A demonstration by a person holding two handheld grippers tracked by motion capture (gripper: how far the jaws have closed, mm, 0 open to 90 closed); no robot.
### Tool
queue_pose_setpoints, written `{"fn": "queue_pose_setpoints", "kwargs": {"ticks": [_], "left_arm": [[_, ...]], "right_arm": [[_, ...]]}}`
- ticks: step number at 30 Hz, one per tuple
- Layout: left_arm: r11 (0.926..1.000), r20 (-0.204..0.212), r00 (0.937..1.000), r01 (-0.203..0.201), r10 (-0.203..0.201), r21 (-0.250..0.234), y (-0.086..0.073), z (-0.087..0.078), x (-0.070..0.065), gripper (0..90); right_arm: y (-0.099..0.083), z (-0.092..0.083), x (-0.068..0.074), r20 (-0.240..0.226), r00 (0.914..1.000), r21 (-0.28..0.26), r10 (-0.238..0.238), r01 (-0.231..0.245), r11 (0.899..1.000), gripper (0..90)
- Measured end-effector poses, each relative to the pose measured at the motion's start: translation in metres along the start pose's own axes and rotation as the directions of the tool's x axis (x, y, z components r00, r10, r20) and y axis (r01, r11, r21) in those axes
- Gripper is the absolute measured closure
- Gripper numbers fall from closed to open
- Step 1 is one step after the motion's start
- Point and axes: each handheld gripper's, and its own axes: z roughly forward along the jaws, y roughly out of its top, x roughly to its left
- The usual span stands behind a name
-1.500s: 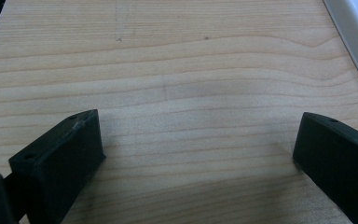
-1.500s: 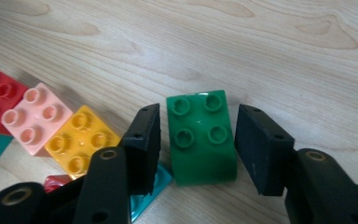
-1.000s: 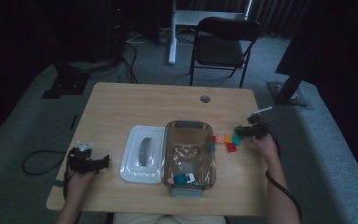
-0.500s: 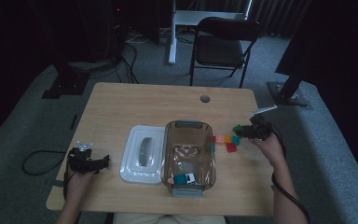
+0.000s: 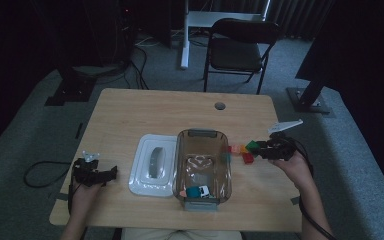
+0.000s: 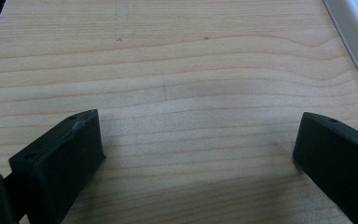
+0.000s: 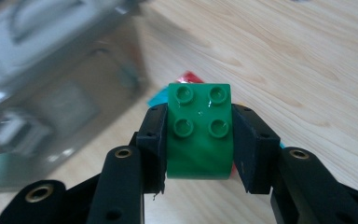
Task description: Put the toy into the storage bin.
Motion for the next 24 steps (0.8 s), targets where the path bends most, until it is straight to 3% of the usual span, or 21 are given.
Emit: {"fn": "queue_pose_setpoints", "kwargs": {"ticks": [8,18,24], "left_arm": [[1.0000,0.000,1.0000,0.000,0.000,-0.001,0.000,0.000,0.000,2.0],[1.0000,0.000,1.0000,0.001,-0.001,0.000,0.000,0.000,0.000,2.0],[1.0000,0.000,1.0000,0.000,0.000,0.000,0.000,0.000,0.000,2.0]], "right_arm": [[0.012,-0.023,0.038,-0.066,0.9916,-0.038,-0.111,0.109,0.993,58.7],[0.028,-0.030,0.081,-0.162,0.9571,-0.044,-0.240,0.236,0.971,58.7],[0.039,-0.024,0.104,-0.212,0.9301,-0.040,-0.300,0.298,0.954,58.7]]}}
